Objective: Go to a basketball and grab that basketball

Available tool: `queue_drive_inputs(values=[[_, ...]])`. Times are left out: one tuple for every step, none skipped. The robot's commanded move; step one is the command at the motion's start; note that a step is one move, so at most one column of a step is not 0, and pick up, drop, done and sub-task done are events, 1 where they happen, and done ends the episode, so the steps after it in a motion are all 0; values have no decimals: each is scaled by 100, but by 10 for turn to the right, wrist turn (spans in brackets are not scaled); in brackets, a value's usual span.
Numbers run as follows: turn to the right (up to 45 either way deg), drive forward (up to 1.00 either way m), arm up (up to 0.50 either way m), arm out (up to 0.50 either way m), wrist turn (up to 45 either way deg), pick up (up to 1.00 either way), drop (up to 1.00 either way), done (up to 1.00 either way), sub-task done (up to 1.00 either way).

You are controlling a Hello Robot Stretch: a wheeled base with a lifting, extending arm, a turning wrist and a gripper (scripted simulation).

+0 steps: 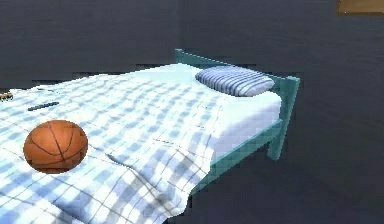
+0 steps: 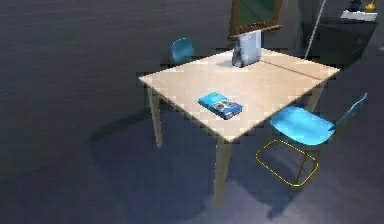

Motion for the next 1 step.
queue_drive_inputs(values=[[-450, 0, 0, 0, 0, 0, 0, 0, 0]])
